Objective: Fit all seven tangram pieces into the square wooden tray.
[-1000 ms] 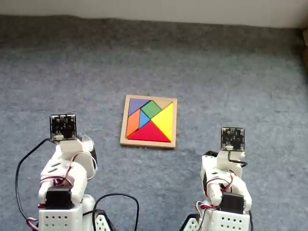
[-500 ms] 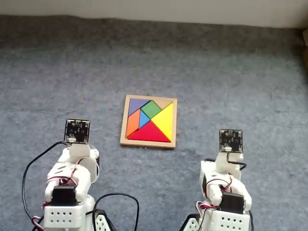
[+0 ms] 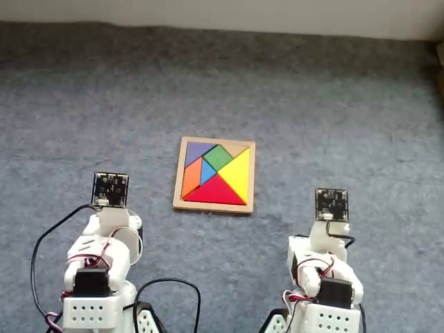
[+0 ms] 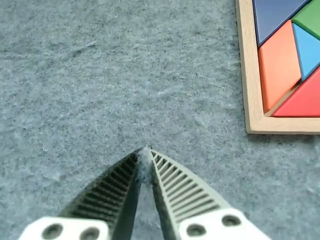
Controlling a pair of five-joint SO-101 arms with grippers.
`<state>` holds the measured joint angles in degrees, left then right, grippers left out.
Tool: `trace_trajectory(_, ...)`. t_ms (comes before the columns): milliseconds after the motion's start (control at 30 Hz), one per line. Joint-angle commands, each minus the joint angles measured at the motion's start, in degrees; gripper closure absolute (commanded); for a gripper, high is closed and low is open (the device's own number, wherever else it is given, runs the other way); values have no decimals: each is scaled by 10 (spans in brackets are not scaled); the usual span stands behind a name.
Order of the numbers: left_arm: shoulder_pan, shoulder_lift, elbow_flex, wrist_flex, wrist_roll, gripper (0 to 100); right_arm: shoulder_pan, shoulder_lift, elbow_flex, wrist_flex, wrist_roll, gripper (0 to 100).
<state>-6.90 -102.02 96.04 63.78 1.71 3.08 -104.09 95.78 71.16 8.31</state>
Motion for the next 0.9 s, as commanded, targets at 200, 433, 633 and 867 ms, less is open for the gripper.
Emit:
trace_trajectory(200, -7, -21, 11, 98, -4, 993, 5, -6, 60, 2, -3, 987)
trace_trajectory(433, -7, -21, 11, 98, -4, 993, 5, -6, 60, 2, -3, 987)
trace_trajectory(633, -7, -21, 11, 122, -4, 993, 5, -6, 60, 2, -3, 987)
trace_trajectory(867, -6, -21, 11, 122, -4, 993, 5, -6, 60, 2, -3, 987)
